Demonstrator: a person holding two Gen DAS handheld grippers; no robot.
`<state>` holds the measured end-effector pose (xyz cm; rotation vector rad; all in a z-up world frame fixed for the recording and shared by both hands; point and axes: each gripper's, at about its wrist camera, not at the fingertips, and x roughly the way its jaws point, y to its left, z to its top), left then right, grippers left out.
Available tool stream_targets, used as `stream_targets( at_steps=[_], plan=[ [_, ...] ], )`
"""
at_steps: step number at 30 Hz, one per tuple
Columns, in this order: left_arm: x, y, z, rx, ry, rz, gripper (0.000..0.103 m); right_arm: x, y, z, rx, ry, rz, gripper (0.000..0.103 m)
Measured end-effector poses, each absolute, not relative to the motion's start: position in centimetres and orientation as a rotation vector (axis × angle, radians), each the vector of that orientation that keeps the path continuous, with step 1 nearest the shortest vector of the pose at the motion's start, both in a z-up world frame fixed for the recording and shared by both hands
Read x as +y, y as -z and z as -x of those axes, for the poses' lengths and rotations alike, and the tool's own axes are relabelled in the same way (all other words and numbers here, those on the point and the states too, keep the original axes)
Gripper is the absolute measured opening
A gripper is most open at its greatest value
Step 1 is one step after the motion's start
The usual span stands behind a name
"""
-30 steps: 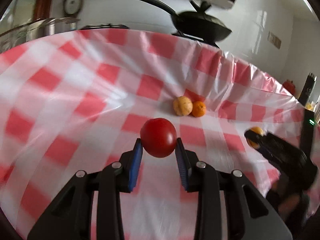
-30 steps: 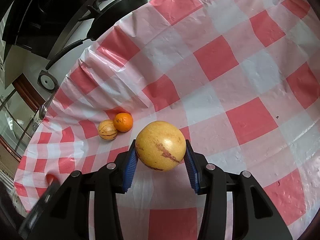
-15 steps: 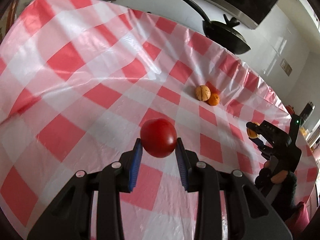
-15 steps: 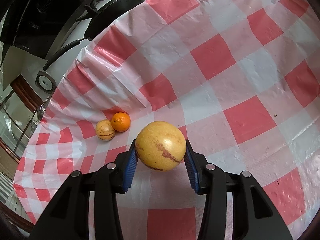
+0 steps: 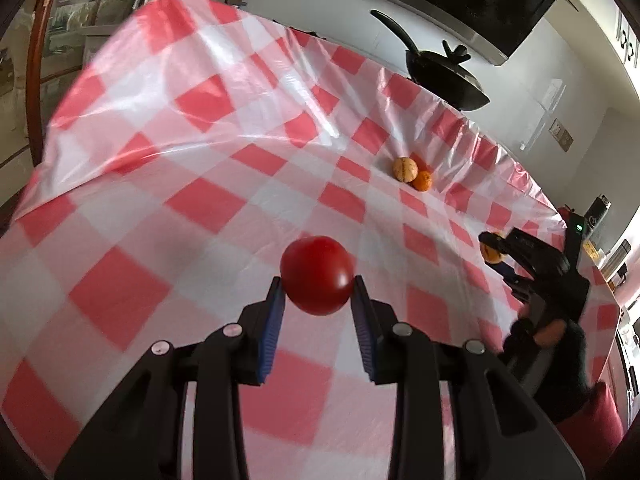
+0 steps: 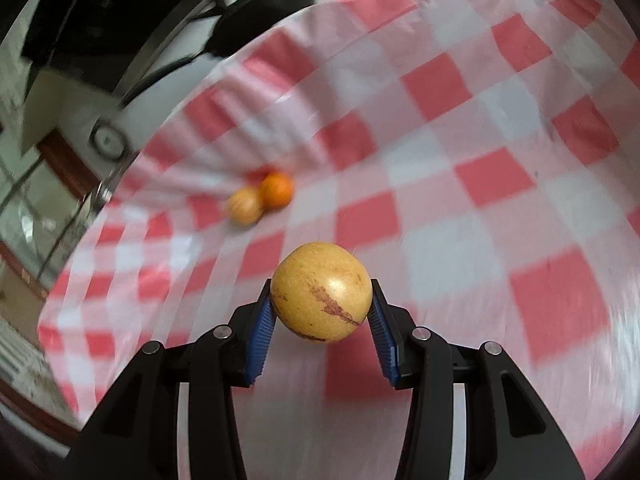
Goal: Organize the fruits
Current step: 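Carry the melon and tomato into the white box and open both tools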
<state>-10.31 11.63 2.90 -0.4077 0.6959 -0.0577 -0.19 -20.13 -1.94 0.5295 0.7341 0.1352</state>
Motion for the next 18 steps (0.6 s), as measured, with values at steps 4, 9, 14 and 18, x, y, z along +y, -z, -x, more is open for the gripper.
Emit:
stream_targets(
  at_steps=[4, 9, 14, 18],
  plan=[
    [13.5, -2.9, 12.1, 0.687, 0.032, 0.421, 0.034, -17.1, 2.1, 3.2, 0.789, -0.184, -0.462, 0.045],
    [15.0, -2.6, 14.3, 0.684, 0.006, 0.422, 0.034, -13.7, 1.9, 6.5, 0.827, -0.259, -0.419, 0.045],
    [16.5, -2.6, 16.5, 0.676, -0.017, 0.419, 0.034, -10.6, 1.1, 9.4, 0.824, -0.331, -0.365, 0.045],
    [17.5, -3.0, 17.7, 0.660, -0.026, 0.424, 0.034, -7.7, 0.6, 11.7, 0.828, -0.386, -0.295, 0.045]
  ],
)
